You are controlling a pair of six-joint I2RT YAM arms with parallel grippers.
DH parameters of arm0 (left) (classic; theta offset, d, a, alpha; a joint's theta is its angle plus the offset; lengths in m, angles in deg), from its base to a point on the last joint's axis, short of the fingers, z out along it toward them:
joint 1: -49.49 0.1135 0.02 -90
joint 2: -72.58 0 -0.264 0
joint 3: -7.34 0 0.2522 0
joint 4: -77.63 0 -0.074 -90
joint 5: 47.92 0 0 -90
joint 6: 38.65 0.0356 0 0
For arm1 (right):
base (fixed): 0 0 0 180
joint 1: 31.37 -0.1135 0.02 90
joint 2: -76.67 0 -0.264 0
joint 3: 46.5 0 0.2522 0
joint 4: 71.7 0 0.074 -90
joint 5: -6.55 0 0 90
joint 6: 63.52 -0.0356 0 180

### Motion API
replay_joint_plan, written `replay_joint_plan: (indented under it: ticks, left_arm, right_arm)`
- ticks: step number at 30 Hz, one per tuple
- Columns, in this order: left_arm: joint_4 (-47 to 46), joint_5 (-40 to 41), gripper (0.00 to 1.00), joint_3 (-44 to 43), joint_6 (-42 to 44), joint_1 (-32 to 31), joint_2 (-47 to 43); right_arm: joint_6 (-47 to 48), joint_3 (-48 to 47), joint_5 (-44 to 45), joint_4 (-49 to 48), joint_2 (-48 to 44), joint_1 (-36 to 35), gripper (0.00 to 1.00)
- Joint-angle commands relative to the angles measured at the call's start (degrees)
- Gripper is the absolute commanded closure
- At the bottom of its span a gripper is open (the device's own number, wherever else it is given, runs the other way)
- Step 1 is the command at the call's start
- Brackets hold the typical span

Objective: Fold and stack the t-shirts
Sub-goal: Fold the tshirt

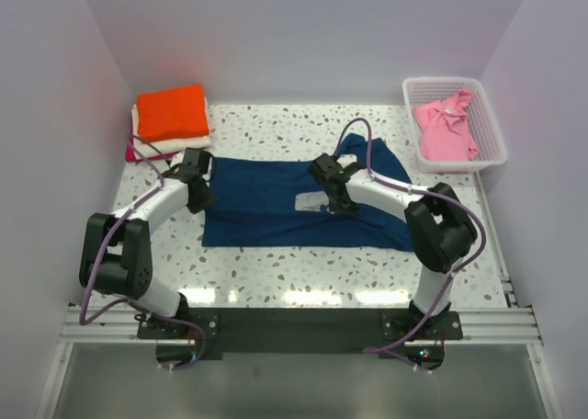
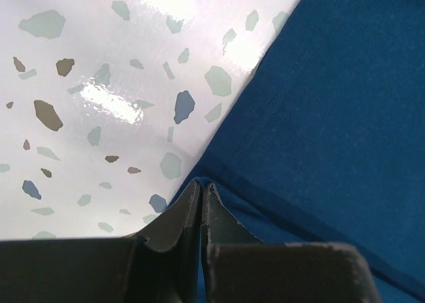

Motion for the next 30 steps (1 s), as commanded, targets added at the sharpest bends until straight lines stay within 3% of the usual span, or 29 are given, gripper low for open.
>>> replay_joint_plan:
  ticks: [1, 4, 8, 10, 13, 14, 15, 17, 18, 24, 30]
  left_arm:
    - [0.5, 3.5, 1.00, -0.5, -0.6, 1.1, -2.0]
    - [0.4, 3.5, 1.00, -0.3, -0.8, 1.1, -2.0]
    - [-0.1, 3.0, 1.00, -0.2, -0.2, 1.3, -2.0]
    - [-0.8, 2.1, 1.00, 0.2, 0.3, 1.5, -2.3]
    - [-1.7, 1.2, 0.82, 0.6, 0.8, 1.6, -3.0]
    - [-1.9, 0.6, 0.65, 0.5, 1.4, 1.6, -3.3]
    - [-1.9, 0.5, 0.56, 0.5, 1.5, 1.6, -3.8]
    - [-1.9, -0.4, 0.40, 0.5, 2.3, 1.6, -4.5]
    - [-2.0, -0.8, 0.38, 0.5, 2.7, 1.6, -5.4]
    - [-2.5, -6.3, 0.35, 0.0, 5.5, 1.3, -7.3]
    - [-7.6, -15.0, 0.38, 2.6, 8.0, -4.1, -8.6]
  right_arm:
    - [0.0, -2.7, 3.9, -2.0, 1.2, 0.7, 1.00]
    - [0.5, -3.0, 3.7, -2.8, 2.2, 0.7, 1.00]
    - [1.4, -2.5, 3.3, -3.1, 2.5, 0.7, 0.90]
    - [1.6, -1.8, 3.4, -2.8, 1.7, 0.7, 0.80]
    - [2.4, -1.0, 3.1, -1.8, -1.3, 0.7, 0.67]
    - [2.8, -1.0, 3.2, -1.2, -2.8, 0.8, 0.63]
    - [2.8, -0.8, 3.3, 0.2, -4.0, 0.9, 0.55]
    - [2.8, -0.1, 3.5, 1.6, -7.6, 1.7, 0.49]
    - [2.9, 1.0, 3.6, 2.0, -8.7, 2.2, 0.48]
    - [5.0, 11.4, -2.9, -0.8, -18.7, 12.7, 0.48]
    - [7.9, 18.5, -13.2, -8.7, -20.4, 19.7, 0.48]
